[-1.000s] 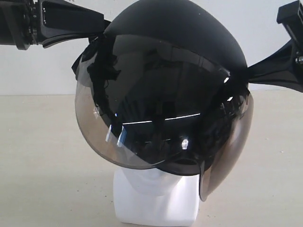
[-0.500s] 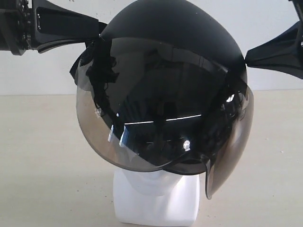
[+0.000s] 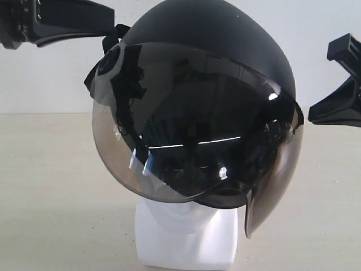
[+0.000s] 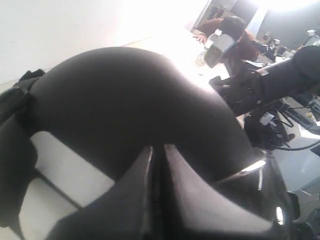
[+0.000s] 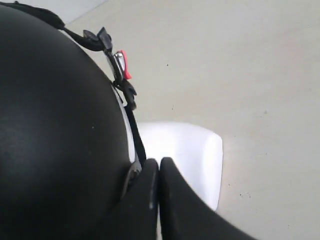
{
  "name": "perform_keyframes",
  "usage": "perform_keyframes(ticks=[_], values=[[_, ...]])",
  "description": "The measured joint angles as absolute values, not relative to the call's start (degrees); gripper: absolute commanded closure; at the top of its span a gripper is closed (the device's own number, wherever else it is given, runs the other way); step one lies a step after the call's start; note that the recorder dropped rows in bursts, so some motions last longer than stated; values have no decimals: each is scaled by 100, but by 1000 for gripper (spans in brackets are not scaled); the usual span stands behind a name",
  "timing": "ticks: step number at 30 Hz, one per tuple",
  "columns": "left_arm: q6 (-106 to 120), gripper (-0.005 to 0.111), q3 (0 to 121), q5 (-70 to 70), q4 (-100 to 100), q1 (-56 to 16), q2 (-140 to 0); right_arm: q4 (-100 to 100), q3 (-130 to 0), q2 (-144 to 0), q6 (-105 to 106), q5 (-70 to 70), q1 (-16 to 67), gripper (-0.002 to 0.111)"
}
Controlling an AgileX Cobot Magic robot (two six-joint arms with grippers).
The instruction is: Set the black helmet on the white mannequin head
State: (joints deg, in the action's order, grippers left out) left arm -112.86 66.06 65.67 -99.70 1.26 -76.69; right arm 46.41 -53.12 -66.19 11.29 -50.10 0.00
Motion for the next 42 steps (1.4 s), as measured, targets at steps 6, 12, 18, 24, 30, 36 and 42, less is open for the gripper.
perform_keyframes(ticks=[6,12,18,24,30,36,42], values=[[-11456,102,6723,6952,-9970,126,-7652,5279,-5158,-6873,1559,-5030,0,108],[-11541,102,6723,6965,-9983,126,-7652,5664,-4991,-6902,1865,-4985,-4,108],[-11541,102,6429,6975,-9983,126,-7652,6214,-4962,-6902,2185,-5052,-4,108],[-11385,102,6032,6975,-9664,126,-7618,6472,-4954,-6934,2443,-5089,-4,108],[-11243,102,5838,7003,-9453,126,-7597,6593,-4928,-6898,2546,-5066,-4,108],[-11178,102,5760,7112,-9491,126,-7597,6686,-4906,-6690,2599,-5040,-27,108],[-11178,102,5748,7222,-9545,247,-7597,6800,-4906,-6556,2632,-5103,-52,108]])
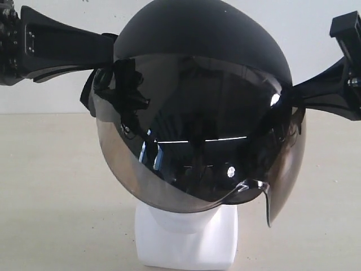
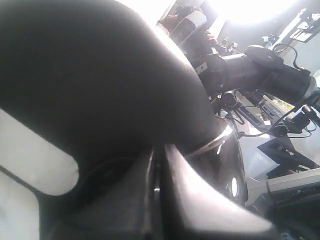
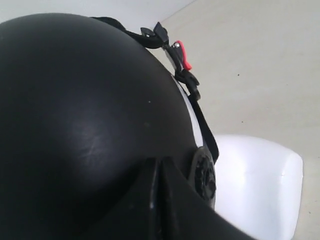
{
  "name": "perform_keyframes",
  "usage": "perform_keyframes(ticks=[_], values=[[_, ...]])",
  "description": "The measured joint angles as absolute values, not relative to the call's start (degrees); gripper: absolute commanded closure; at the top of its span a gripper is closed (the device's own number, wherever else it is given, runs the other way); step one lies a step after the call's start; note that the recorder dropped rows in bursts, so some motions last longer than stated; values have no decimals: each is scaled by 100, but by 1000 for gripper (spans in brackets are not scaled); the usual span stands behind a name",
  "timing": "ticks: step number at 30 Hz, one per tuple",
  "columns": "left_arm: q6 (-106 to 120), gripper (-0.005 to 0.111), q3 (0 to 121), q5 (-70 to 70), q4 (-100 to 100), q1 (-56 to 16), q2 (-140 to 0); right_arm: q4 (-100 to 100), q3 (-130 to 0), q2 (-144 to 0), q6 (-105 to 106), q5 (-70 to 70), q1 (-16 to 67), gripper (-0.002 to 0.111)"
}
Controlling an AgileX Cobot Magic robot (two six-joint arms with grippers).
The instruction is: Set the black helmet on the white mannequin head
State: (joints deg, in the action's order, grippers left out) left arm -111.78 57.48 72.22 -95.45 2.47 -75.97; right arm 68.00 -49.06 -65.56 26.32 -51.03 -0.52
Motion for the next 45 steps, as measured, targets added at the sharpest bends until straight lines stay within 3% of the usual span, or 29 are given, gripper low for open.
perform_keyframes(ticks=[45], values=[[-10725,102,5149,6866,-9874,981,-7808,7639,-4950,-6239,2978,-5827,-51,108]])
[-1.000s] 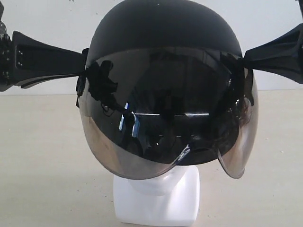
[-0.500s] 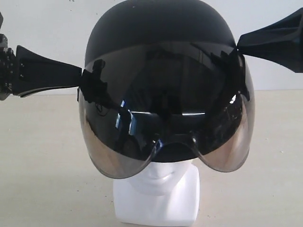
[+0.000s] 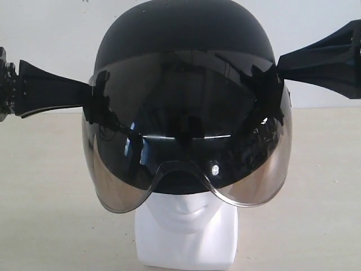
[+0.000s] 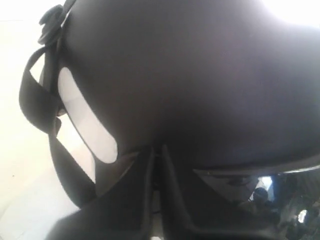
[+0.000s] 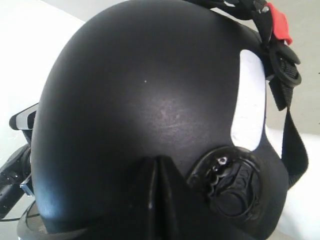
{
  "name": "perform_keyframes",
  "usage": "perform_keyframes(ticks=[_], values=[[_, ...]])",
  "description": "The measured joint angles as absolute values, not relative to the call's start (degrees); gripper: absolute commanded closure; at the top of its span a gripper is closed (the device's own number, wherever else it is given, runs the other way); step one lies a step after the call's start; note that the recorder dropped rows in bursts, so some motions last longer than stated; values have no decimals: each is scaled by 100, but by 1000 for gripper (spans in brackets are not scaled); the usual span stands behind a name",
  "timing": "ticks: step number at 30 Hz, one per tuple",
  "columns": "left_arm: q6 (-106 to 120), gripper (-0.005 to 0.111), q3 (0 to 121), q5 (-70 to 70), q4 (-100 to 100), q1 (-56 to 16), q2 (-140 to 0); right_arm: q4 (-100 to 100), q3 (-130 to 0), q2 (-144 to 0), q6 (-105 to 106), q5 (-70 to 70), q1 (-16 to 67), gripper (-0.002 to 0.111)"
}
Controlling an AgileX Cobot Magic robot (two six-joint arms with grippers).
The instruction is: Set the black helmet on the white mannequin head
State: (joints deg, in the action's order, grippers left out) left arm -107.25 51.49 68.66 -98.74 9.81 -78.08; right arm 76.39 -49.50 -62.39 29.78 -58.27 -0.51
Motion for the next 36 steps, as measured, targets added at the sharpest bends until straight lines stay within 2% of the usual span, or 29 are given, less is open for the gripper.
perform_keyframes(ticks=[21,30,36], values=[[-10763,102,5246,6848,-9862,989,-7515,7040,-4950,-6120,2780,-5613,-17,108],[-10835,102,5246,6962,-9885,1265,-7464,6890,-4950,-5909,2780,-5588,0,108],[-10896,102,5482,6962,-9974,1268,-6754,6069,-5276,-5495,2560,-5604,0,108]])
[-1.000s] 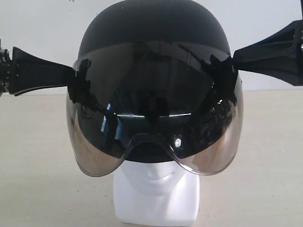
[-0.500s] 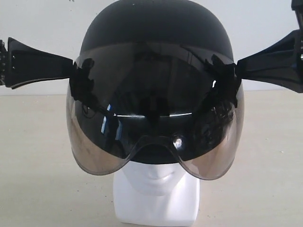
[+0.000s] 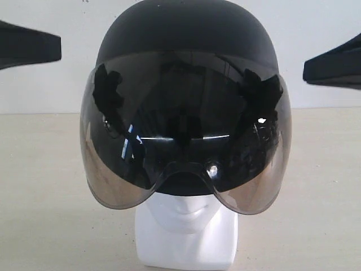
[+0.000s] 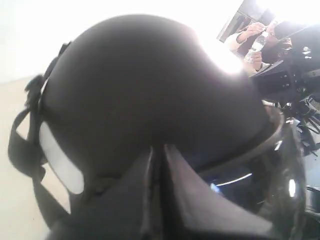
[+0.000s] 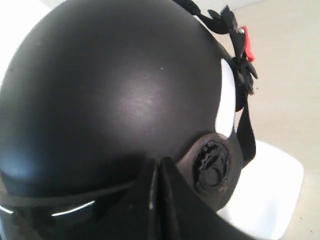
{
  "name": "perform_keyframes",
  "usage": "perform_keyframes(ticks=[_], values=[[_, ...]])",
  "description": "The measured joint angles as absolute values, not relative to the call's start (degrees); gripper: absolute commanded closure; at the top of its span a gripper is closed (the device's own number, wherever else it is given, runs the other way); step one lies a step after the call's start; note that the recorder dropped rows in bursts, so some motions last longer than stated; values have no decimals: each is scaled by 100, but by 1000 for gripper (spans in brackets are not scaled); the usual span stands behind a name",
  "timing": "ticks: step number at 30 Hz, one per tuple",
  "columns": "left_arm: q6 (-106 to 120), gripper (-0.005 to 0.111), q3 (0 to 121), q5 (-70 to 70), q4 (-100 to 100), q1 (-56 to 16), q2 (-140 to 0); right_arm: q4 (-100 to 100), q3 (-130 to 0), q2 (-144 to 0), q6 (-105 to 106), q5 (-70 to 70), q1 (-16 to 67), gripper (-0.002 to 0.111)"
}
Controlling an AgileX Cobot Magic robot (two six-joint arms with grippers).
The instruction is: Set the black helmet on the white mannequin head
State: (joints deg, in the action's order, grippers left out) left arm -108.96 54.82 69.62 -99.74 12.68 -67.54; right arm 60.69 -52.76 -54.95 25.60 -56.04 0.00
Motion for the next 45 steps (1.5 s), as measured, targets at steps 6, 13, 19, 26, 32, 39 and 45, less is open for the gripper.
perform_keyframes(ticks=[6,13,19,26,32,39,45], values=[[-11667,102,5576,6973,-9974,1268,-5555,5881,-6482,-5053,3020,-6440,6,108],[-11973,102,5523,6937,-9927,1115,-4969,5998,-6617,-5283,3108,-6508,90,108],[-11986,102,5368,6854,-9926,774,-5076,5964,-6617,-5340,3279,-6455,556,108],[-11986,102,5354,6917,-9880,749,-4736,5878,-6617,-5340,3279,-6705,627,108],[-11986,102,5354,7001,-9841,736,-4289,5869,-6617,-5340,3279,-6705,627,108],[-11986,102,5354,7001,-9711,736,-4267,5869,-6617,-5340,3279,-6705,627,108],[-11986,102,5354,6669,-9723,736,-4267,5869,-6617,-5340,3282,-6705,627,108]])
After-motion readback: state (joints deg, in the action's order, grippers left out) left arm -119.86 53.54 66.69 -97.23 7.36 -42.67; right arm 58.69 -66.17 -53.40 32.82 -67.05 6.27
